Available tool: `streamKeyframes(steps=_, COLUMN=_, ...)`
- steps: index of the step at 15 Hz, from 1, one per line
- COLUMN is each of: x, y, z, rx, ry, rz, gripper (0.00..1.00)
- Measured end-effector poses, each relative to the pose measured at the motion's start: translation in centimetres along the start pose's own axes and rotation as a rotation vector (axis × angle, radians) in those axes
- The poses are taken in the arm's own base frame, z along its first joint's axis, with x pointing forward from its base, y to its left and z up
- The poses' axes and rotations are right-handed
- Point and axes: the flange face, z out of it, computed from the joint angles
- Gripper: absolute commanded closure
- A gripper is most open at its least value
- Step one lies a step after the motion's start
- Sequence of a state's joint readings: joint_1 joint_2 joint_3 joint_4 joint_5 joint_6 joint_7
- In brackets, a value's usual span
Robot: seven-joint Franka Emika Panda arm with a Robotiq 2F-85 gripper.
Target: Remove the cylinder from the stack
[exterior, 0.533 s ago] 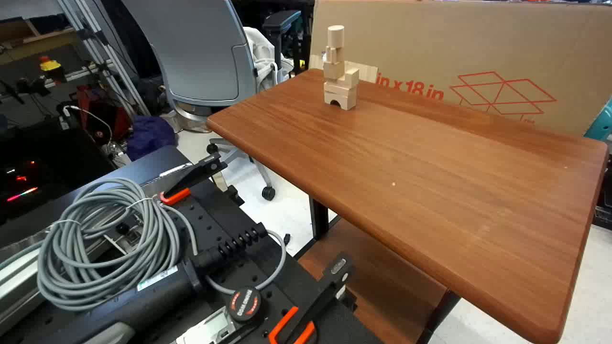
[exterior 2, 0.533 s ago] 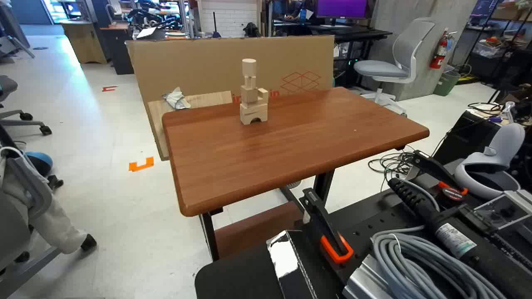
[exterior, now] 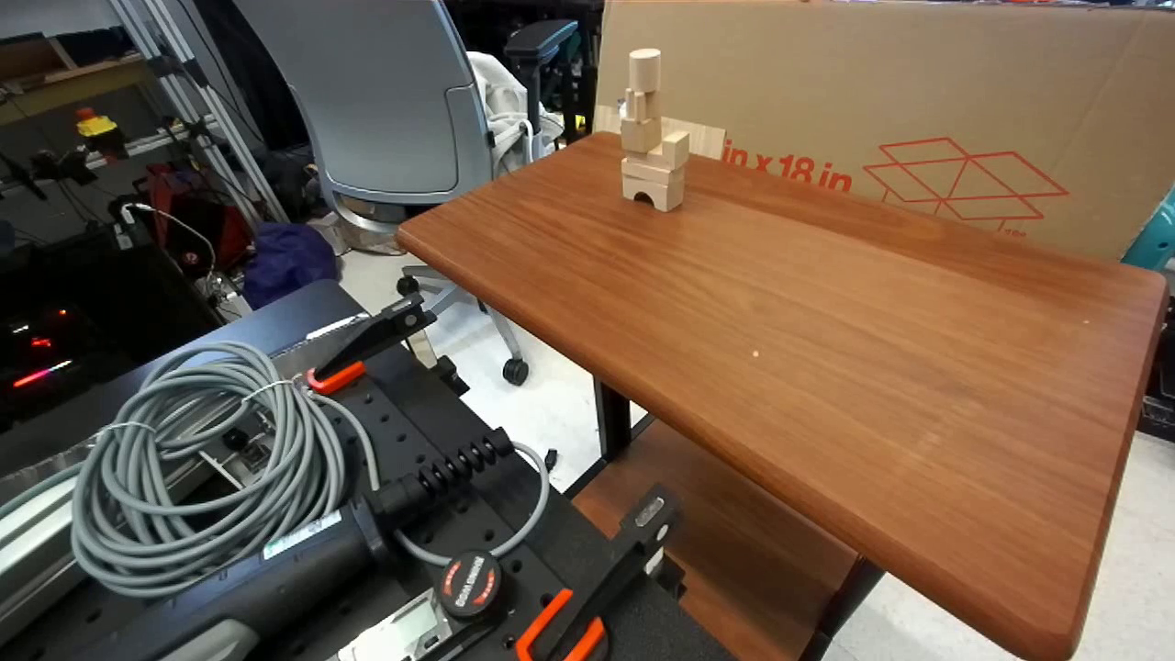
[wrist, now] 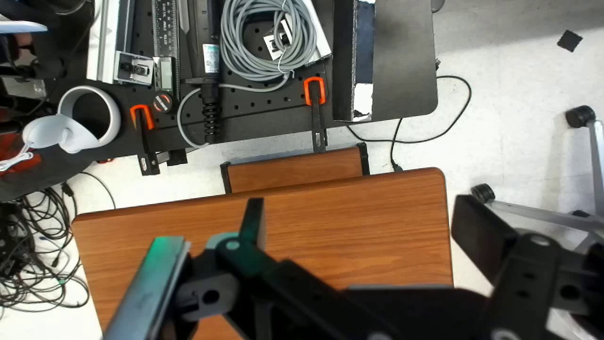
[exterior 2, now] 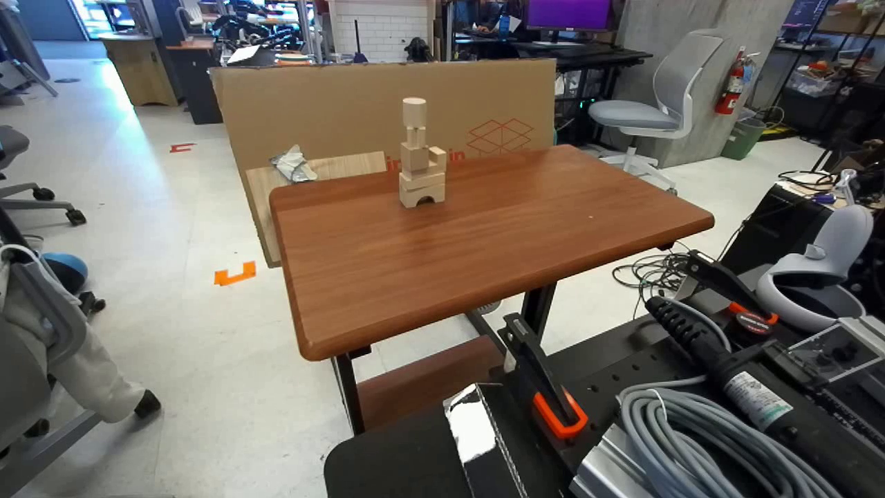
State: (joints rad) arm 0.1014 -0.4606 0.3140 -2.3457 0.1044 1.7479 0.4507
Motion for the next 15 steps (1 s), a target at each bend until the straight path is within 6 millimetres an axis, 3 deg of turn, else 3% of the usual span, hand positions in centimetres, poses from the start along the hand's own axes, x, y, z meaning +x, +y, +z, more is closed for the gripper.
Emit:
streamKeyframes(steps=11, x=0.1, y=0.0, z=0.0, rx=0.002, ry=0.002, rz=0.000, gripper=0.00)
streamKeyframes(steps=15, x=2.3, y=-0.5, z=0.8, rx=0.041, ry=0.047, rz=0.007, gripper=0.00)
